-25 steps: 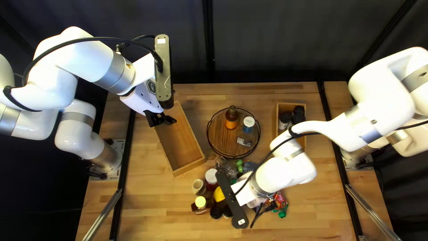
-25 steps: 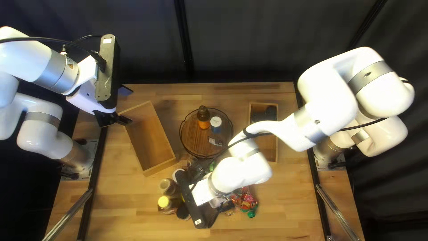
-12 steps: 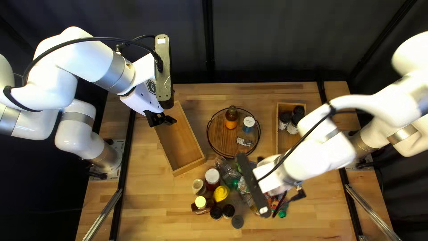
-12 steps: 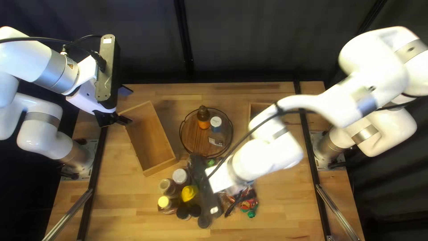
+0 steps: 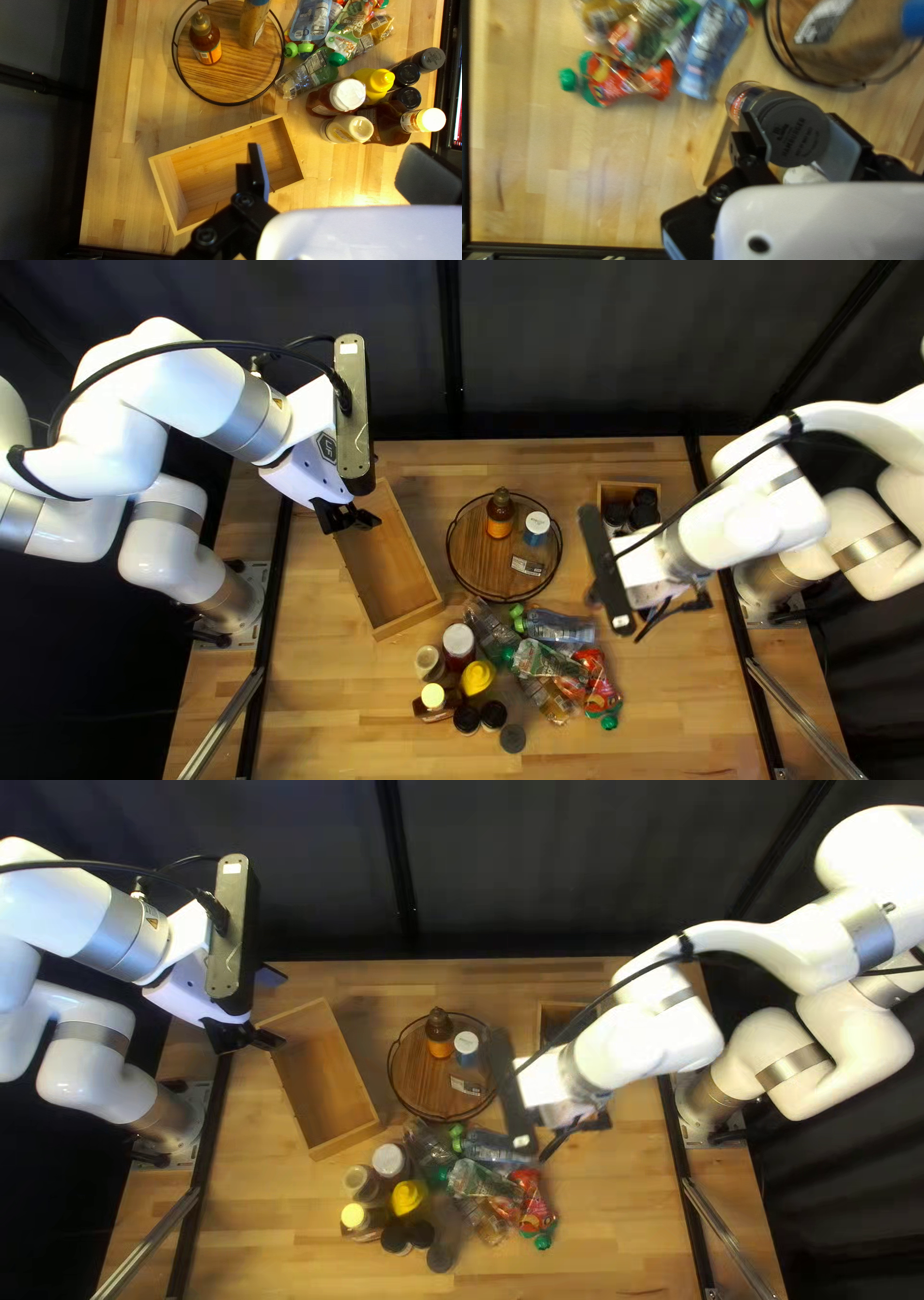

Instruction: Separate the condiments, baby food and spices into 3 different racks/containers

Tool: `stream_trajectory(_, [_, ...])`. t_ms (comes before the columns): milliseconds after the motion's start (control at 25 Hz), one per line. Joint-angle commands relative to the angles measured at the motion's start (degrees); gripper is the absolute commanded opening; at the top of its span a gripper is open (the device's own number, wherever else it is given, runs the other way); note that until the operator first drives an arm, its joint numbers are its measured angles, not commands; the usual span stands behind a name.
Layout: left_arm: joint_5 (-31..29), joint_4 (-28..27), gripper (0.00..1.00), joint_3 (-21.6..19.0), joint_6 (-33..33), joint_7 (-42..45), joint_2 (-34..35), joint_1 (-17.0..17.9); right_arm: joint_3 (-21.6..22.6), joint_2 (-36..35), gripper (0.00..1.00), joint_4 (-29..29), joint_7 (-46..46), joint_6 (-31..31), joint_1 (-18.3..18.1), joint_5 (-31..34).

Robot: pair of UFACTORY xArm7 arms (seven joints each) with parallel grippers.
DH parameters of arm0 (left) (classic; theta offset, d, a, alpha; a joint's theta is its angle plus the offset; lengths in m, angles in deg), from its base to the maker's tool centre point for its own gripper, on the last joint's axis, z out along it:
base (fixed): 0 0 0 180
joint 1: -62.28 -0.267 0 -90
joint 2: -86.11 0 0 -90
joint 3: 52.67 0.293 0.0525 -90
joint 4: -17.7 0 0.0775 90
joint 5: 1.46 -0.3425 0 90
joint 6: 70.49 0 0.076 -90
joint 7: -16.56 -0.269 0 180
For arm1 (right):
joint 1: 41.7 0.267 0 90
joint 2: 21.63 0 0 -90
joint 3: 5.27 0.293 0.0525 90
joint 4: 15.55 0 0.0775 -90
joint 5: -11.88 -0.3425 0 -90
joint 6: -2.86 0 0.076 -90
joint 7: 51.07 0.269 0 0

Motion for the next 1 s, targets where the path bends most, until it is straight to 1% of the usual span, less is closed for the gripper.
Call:
stream_trajectory(40, [0.00,0.00,1.00,0.00,0.00,0.00,0.00,0.00,-0.76,5.14,0.01,-6.66,2.02,-1.72,-3.08,2.13])
stream_trajectory(160, [0.00,0.00,1.00,0.00,0.00,0.00,0.00,0.00,-2.28,7.34,0.01,-10.80,2.30,-4.55,-5.52,3.90])
stream_trajectory(280, [0.00,0.00,1.00,0.00,0.00,0.00,0.00,0.00,-3.88,7.20,0.02,-12.97,2.12,-7.82,-7.48,5.33])
stream_trajectory(440, [0.00,0.00,1.00,0.00,0.00,0.00,0.00,0.00,-5.17,6.60,0.03,-14.70,2.14,-10.65,-8.99,6.37])
stream_trajectory(520, [0.00,0.00,1.00,0.00,0.00,0.00,0.00,0.00,-5.29,6.43,0.04,-15.15,2.43,-11.38,-9.22,6.48])
stream_trajectory(640, [0.00,0.00,1.00,0.00,0.00,0.00,0.00,0.00,-5.44,6.15,0.09,-15.86,2.87,-12.62,-9.49,6.65])
stream_trajectory(760, [0.00,0.00,1.00,0.00,0.00,0.00,0.00,0.00,-5.65,5.72,0.12,-15.96,2.87,-13.30,-9.47,6.64])
stream_trajectory(1000, [0.00,0.00,1.00,0.00,0.00,0.00,0.00,0.00,-5.83,3.58,0.13,-15.62,3.08,-15.21,-8.74,6.37])
